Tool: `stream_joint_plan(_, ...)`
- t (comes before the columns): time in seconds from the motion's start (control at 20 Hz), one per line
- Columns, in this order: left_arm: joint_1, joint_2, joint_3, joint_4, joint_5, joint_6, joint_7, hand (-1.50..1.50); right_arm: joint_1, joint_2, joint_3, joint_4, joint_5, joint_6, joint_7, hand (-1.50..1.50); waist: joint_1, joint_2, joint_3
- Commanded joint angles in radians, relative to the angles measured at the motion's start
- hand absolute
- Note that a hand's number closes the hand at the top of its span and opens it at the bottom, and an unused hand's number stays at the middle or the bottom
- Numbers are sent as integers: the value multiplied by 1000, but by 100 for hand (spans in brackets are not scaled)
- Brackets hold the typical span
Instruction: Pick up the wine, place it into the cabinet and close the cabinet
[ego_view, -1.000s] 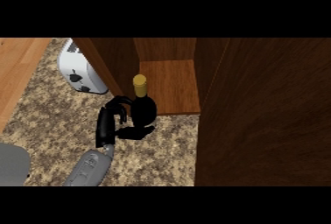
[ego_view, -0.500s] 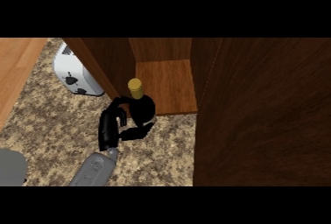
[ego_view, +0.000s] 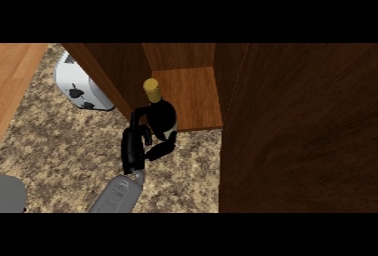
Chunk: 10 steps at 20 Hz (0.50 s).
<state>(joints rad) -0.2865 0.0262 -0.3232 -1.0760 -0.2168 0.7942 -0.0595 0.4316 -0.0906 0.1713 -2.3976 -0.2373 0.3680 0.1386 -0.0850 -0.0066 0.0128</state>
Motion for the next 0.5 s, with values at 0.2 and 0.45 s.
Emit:
stream_joint_plan(0.2,-275,-26,86,192,97,-88,80,150,22,5,0,-68,-77,-14,39,-150,-28,30,-16)
stream_joint_plan(0.45,-428,-3,63,346,50,-54,57,150,-3,-15,-27,-64,-97,1,44,-150,-21,33,-15)
